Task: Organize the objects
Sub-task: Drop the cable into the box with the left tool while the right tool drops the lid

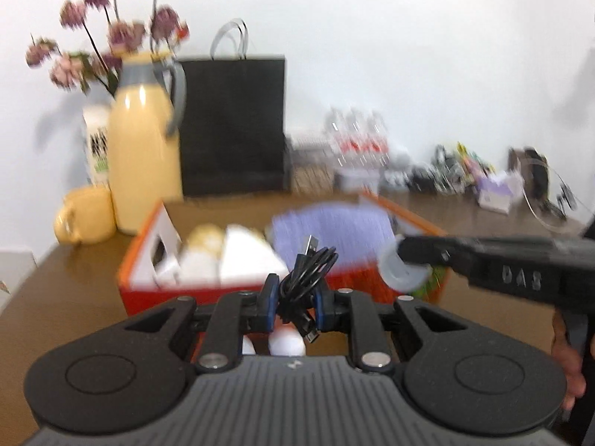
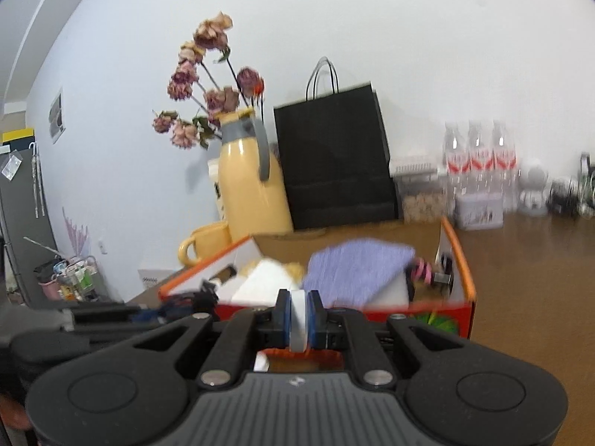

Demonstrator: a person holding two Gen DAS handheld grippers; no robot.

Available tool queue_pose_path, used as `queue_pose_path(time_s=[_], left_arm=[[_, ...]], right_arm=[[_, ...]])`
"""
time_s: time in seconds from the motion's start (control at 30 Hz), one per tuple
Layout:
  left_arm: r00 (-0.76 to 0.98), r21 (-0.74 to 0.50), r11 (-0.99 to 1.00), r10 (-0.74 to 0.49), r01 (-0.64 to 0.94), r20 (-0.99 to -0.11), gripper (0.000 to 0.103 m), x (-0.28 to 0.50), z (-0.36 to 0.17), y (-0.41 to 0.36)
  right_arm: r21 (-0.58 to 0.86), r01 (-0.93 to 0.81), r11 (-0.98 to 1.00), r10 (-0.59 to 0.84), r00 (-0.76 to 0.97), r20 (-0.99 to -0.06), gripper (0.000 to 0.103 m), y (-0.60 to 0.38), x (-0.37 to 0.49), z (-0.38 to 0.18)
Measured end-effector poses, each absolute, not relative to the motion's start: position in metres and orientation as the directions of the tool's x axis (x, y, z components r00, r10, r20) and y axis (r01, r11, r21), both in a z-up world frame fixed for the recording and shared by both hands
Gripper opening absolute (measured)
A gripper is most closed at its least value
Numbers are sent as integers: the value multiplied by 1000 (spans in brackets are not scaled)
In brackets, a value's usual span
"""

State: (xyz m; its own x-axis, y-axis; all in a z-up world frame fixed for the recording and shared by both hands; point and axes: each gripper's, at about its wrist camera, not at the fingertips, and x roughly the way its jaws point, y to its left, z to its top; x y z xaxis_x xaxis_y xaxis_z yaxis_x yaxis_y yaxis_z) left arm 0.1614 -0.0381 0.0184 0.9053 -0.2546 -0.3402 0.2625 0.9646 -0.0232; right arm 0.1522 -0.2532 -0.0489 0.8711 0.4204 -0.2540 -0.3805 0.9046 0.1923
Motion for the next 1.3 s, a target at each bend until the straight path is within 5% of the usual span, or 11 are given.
queue_pose_path(time_s=[0.33, 0.87, 0.9, 0.93, 1.03, 1.1, 1.2, 1.3], left_arm=[[941, -67, 986, -168, 155, -293, 19, 233, 55, -42], [922, -81, 996, -75, 48, -379, 23, 304, 24, -35], [928, -74, 996, -67, 42, -367, 38, 300, 24, -35], [934, -67, 997, -58, 37, -352, 59, 297, 25, -35], [956, -31, 1000, -9, 0, -294, 91, 286, 29, -35], [962, -26, 999, 14, -22, -273, 103, 281, 32, -35], [966, -37, 998, 30, -41, -256, 103, 277, 34, -33], [967, -34, 998, 34, -44, -253, 103, 275, 34, -33]], right_arm=[[115, -305, 945, 324, 921, -215, 8, -247, 219, -16], [117, -183, 976, 210, 931, -297, 13, -251, 293, -45], [118, -182, 976, 210, 931, -299, 22, -252, 292, -46], [124, -186, 975, 216, 929, -301, 45, -253, 290, -46], [139, -186, 973, 220, 930, -293, 87, -256, 284, -45], [139, -192, 972, 225, 932, -283, 89, -257, 280, -44], [135, -195, 971, 226, 934, -277, 103, -255, 277, -43], [129, -207, 970, 236, 932, -277, 103, -253, 274, -42]])
